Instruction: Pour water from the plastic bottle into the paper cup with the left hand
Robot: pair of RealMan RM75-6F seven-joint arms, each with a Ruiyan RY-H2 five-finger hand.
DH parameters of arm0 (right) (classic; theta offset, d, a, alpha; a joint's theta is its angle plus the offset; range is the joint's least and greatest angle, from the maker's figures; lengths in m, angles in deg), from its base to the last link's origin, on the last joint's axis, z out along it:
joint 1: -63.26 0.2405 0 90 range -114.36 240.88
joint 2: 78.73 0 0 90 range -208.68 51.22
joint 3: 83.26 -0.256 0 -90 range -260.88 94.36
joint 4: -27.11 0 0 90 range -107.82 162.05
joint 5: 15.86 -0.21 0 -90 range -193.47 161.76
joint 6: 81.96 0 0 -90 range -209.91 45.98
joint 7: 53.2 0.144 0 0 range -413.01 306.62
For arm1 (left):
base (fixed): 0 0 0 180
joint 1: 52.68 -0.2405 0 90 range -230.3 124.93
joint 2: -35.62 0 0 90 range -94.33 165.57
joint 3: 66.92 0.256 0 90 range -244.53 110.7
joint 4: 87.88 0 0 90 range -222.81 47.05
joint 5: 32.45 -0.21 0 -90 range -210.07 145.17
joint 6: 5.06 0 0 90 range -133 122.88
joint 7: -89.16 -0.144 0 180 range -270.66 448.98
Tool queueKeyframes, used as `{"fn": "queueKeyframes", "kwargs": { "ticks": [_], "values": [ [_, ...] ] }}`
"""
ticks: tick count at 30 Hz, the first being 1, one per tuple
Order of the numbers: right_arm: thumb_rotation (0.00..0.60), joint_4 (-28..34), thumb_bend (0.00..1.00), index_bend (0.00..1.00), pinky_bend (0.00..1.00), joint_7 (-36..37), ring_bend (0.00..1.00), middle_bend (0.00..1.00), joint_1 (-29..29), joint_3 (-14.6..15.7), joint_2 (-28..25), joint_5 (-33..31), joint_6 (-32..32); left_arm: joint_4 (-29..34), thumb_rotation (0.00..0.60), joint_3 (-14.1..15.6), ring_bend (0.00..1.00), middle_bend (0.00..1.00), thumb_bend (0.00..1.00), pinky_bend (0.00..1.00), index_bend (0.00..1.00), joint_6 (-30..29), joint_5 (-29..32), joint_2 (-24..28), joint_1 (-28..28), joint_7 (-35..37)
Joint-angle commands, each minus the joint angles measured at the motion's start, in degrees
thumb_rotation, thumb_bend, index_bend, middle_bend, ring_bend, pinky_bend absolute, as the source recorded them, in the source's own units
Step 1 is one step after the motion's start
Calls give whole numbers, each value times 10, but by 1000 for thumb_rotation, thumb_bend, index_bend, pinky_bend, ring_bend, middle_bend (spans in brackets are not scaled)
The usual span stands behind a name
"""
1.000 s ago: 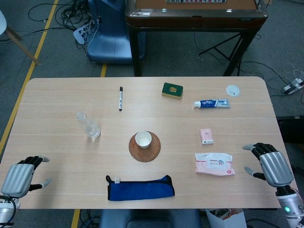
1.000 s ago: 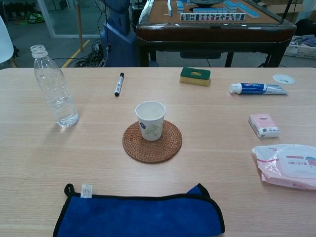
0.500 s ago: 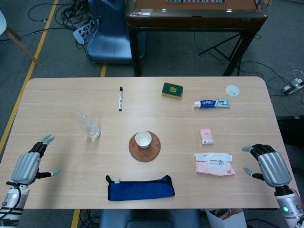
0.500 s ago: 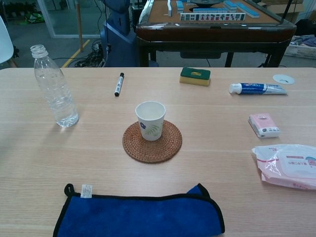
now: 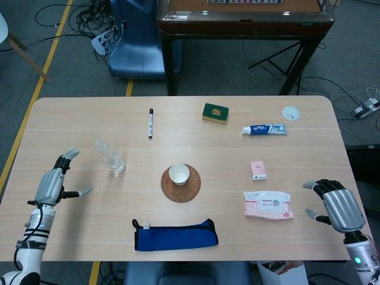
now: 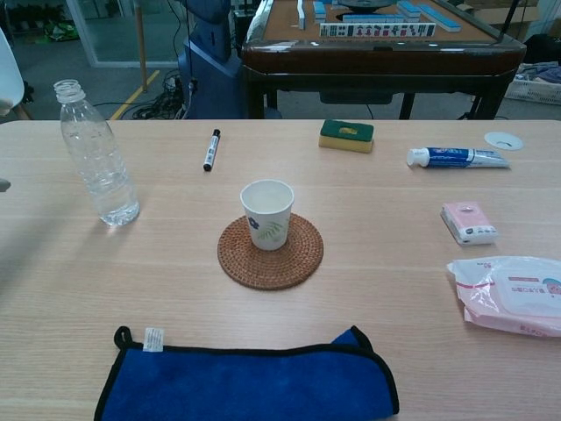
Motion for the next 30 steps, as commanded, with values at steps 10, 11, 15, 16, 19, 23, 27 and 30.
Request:
{"fn": "queueKeyframes", "kwargs": {
  "ticks": [10,11,15,16,19,23,27,30],
  "values": [
    [600,0,36,374,372,1,328,405,1,1,-1,-1,3,-48,600,-42,0,0,41,191,0,64,56,-47,52,57],
    [600,0,36,374,372,1,328,405,1,0,-1,-2,4,-58,600,-44,0,0,41,188,0,67,61,-54,57,56],
    [600,-1,35,373,372,2,328,405,2,0,0,-3,6,-90,600,-53,0,0,41,183,0,78,78,-82,69,72],
    [600,-2,35,374,372,2,329,406,2,0,0,-3,7,-97,600,-55,0,0,41,183,0,82,81,-88,72,81],
    [600,-2,35,374,372,4,329,406,2,0,0,-4,7,-114,600,-59,0,0,42,178,0,97,92,-100,79,94],
    [600,-3,35,374,372,7,329,406,2,0,-1,-5,7,-131,600,-66,0,0,41,160,0,118,107,-112,88,110],
    [600,-4,36,374,372,8,329,406,2,-1,-1,-5,7,-139,600,-72,0,0,41,156,0,141,118,-117,95,131],
    [600,-4,35,374,372,9,329,407,3,-1,-1,-6,8,-143,600,-76,0,0,41,154,0,153,123,-119,99,143]
  ]
}}
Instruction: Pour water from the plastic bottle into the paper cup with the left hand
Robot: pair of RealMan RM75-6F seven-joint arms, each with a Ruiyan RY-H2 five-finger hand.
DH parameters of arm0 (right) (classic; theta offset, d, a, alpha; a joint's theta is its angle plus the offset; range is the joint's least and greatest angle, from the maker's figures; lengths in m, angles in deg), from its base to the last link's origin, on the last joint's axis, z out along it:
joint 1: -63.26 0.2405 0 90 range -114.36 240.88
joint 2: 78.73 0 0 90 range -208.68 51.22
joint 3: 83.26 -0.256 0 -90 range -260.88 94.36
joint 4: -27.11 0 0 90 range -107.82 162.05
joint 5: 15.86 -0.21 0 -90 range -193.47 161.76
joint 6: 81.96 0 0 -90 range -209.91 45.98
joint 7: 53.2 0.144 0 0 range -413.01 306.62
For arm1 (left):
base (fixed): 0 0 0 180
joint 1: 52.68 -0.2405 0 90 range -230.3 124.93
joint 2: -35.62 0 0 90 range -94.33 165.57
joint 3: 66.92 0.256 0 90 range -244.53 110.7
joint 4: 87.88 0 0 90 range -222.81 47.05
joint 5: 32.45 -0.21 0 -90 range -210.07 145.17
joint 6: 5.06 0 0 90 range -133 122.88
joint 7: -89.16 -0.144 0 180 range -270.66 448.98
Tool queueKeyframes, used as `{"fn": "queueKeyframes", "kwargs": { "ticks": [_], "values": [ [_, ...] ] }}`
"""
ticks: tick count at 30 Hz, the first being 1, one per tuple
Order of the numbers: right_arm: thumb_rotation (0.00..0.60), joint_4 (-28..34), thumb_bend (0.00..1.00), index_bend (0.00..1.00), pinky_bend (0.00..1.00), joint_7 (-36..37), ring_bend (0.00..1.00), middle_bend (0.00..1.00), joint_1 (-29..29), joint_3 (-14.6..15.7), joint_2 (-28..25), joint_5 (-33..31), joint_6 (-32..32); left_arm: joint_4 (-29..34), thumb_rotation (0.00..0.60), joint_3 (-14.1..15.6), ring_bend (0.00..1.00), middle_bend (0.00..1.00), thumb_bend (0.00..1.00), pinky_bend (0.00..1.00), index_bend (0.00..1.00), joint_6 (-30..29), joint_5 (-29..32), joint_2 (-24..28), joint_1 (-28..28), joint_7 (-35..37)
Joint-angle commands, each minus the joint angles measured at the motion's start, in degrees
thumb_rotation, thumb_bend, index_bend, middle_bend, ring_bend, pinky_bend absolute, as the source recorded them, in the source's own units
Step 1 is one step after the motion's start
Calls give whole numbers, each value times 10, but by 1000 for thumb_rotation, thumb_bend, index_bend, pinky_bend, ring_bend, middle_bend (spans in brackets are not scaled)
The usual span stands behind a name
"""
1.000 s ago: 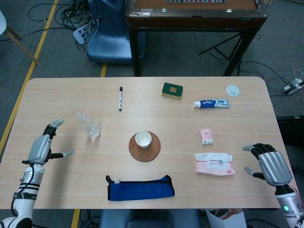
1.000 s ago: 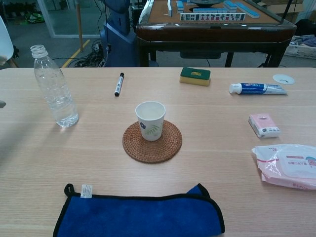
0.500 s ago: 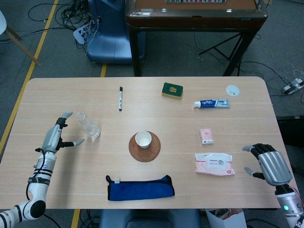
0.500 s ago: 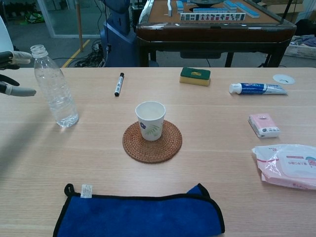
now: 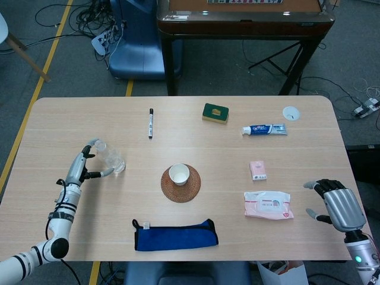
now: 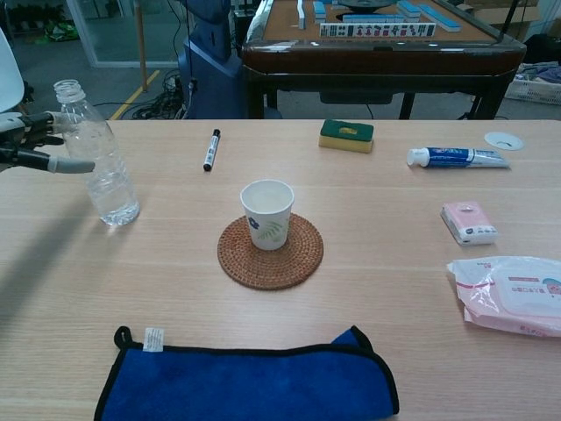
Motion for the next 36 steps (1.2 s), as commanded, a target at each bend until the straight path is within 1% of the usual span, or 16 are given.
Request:
{"fn": "queueKeyframes", "kwargs": {
  "ticks": [1,9,19,30,36],
  "values": [
    [600,0,35,374,372,1,329,407,0,0,0,0,1,-5,600,-5,0,0,41,153,0,11,6,-3,5,10],
    [600,-1,36,374,372,2,329,407,1,0,1,-2,2,-11,600,-16,0,0,32,153,0,28,12,-13,17,31],
    [600,-1,35,374,372,7,329,407,0,-1,-2,-2,-1,-30,600,-16,0,0,31,153,0,27,27,-36,37,2],
    [600,-2,35,373,372,12,329,407,0,-2,-5,-5,1,-25,600,-25,0,0,31,153,0,48,52,-41,49,3],
    [600,-1,35,373,372,13,329,407,-1,-1,-6,-3,-1,-33,600,-26,0,0,22,153,0,30,66,-59,57,-21]
  ]
}}
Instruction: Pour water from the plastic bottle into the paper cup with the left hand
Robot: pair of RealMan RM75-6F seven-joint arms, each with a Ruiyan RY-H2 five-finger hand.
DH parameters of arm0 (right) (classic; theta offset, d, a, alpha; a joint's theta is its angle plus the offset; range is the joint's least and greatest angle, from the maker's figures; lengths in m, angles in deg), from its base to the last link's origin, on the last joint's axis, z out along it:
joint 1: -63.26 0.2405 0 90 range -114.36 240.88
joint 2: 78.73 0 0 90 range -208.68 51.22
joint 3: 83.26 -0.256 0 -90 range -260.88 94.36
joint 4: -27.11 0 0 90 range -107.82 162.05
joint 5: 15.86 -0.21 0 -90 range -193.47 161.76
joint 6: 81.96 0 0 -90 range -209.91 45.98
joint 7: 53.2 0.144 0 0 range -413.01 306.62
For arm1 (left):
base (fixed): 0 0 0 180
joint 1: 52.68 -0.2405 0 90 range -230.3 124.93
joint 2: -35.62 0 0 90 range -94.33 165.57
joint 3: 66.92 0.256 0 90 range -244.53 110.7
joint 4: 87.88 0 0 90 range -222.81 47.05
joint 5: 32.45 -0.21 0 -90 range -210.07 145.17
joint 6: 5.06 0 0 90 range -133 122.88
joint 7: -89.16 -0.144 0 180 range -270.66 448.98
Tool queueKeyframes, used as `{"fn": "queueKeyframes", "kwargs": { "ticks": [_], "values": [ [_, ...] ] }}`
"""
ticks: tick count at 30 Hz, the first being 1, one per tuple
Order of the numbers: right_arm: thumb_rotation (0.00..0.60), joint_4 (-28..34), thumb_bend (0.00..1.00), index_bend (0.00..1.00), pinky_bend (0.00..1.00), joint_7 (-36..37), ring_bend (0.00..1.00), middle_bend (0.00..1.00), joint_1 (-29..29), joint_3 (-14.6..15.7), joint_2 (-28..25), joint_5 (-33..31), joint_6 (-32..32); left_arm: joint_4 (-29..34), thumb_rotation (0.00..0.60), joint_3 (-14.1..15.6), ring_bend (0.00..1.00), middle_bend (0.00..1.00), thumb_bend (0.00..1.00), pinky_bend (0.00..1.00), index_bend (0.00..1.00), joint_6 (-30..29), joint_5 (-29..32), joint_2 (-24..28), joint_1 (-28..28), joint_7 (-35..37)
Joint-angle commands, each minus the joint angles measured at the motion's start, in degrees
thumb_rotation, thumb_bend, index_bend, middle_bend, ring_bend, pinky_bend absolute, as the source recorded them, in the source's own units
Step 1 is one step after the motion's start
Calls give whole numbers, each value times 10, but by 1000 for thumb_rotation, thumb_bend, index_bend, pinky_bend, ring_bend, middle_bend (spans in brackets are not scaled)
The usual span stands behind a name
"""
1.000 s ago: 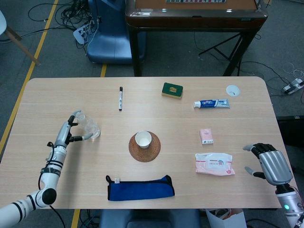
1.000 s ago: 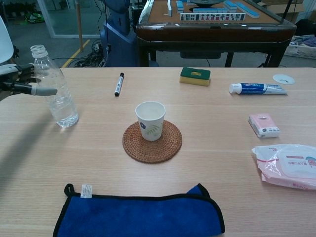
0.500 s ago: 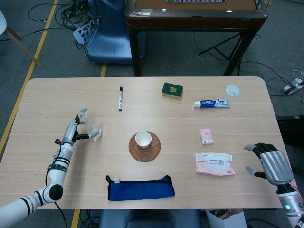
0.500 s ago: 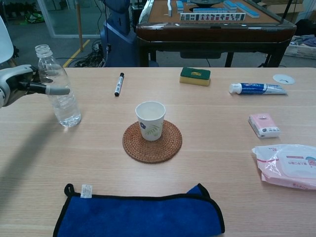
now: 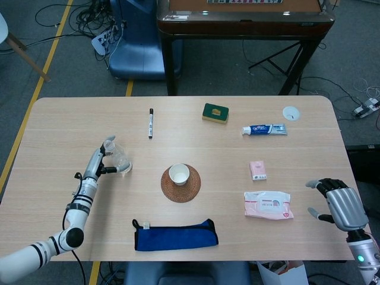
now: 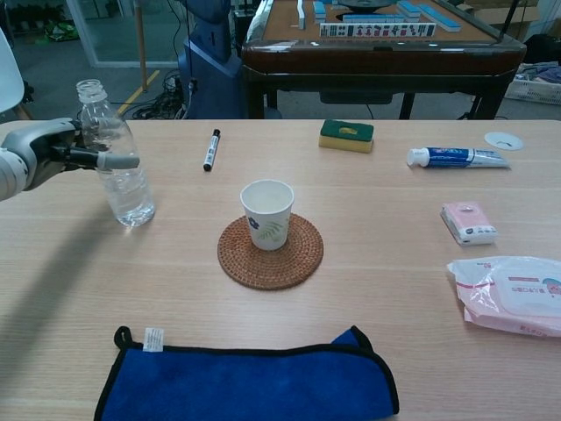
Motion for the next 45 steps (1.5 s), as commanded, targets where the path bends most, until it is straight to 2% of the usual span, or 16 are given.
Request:
{"fn": "queueKeyframes", "kwargs": {
  "ticks": [1,15,27,34,41,45],
  "values": [
    [600,1,35,374,372,1,329,407,-1,0,-1,1,-1,-9,600,-1,0,0,21,153,0,-14,13,-14,6,-18],
    [600,-1,35,374,372,9,329,407,-2,-1,-4,2,-5,-36,600,-22,0,0,19,153,0,-65,90,-70,24,-98],
    [600,-2,35,374,372,12,329,407,-2,-1,-4,2,-7,-51,600,-38,14,8,19,153,3,-109,107,-108,34,-140],
    [600,-1,35,374,372,13,329,407,-3,-2,-5,2,-9,-58,600,-41,109,211,19,153,170,-110,113,-119,35,-155],
    [600,-1,36,374,372,15,329,407,-4,-2,-6,3,-11,-65,600,-44,157,319,19,153,291,-108,111,-124,35,-161],
    [600,-2,35,374,372,16,329,407,-4,-2,-6,3,-11,-68,600,-47,214,435,20,153,399,-112,108,-128,35,-164]
  ]
}}
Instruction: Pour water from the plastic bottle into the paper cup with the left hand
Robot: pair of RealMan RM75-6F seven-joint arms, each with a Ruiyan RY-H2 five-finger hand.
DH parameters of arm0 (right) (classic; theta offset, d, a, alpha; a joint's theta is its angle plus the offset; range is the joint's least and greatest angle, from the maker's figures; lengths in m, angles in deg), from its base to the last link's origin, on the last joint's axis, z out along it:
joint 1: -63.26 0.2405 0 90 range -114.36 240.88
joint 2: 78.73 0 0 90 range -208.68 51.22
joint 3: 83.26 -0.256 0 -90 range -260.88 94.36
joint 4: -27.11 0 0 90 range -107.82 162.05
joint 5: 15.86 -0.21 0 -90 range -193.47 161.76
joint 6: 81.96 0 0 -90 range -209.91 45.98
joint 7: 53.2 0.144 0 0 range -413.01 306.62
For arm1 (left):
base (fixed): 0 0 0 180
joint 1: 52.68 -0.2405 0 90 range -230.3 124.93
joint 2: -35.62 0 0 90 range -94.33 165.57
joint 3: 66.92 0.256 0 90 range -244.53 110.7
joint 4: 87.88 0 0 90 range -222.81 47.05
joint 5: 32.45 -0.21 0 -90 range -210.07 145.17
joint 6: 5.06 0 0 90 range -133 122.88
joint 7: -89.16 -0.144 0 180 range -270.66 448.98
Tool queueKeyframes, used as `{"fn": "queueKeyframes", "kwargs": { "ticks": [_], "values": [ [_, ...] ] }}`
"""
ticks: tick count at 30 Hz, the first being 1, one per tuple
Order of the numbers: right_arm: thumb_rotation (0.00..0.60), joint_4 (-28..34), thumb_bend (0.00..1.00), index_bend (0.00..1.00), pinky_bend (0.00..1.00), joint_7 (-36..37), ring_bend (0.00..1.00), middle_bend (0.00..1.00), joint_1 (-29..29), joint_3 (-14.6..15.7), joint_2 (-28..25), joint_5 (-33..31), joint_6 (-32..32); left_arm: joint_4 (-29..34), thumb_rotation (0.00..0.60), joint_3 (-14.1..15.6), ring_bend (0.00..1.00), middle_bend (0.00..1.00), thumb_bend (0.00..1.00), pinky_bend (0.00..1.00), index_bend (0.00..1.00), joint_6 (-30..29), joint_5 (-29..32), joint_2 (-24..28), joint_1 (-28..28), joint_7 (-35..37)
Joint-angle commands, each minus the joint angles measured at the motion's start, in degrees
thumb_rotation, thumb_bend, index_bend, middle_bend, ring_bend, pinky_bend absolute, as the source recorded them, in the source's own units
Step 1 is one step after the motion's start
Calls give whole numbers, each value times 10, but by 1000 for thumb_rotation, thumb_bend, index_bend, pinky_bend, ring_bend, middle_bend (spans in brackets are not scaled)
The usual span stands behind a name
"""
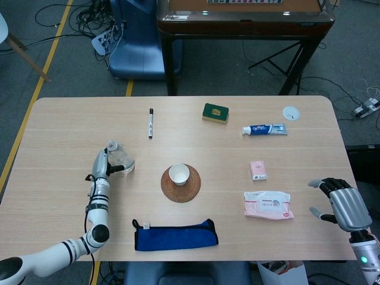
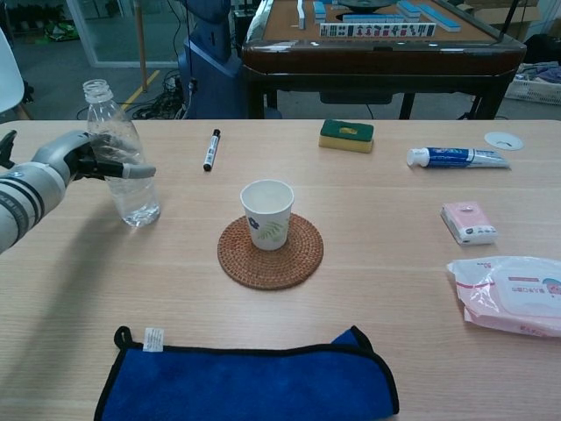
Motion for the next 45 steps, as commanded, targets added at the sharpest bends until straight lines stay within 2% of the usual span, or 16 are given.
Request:
{"fn": "queueKeyframes", "kwargs": {
  "ticks": [1,4,10,18,25,31,36,45],
  "values": [
    [600,0,36,373,372,0,329,407,0,0,0,0,0,-1,600,-2,237,465,19,154,426,-1,0,-2,1,-4],
    [600,0,36,374,372,1,329,407,0,0,0,0,0,2,600,-3,299,547,19,168,504,0,4,-2,1,-13],
    [600,0,35,373,372,2,329,407,-1,0,-1,1,-2,7,600,-4,357,631,19,223,590,-15,-10,-5,1,-17],
    [600,0,36,374,372,3,329,407,-1,0,-1,2,-4,53,600,6,402,673,19,275,626,-42,-46,12,-12,-25],
    [600,1,36,374,372,-1,329,407,-2,1,0,6,-5,147,600,31,420,689,19,300,639,-52,-51,64,-17,-106],
    [600,2,35,374,372,-2,329,407,-2,1,0,6,-6,204,600,75,438,720,42,352,666,-83,-69,95,-5,-230],
    [600,3,35,374,372,-1,329,407,-3,1,-2,7,-9,227,600,104,442,743,77,356,686,-123,-83,97,7,-326],
    [600,6,35,374,372,3,329,407,-6,2,-6,11,-16,251,600,108,443,748,88,356,690,-144,-33,89,29,-437]
  ]
}}
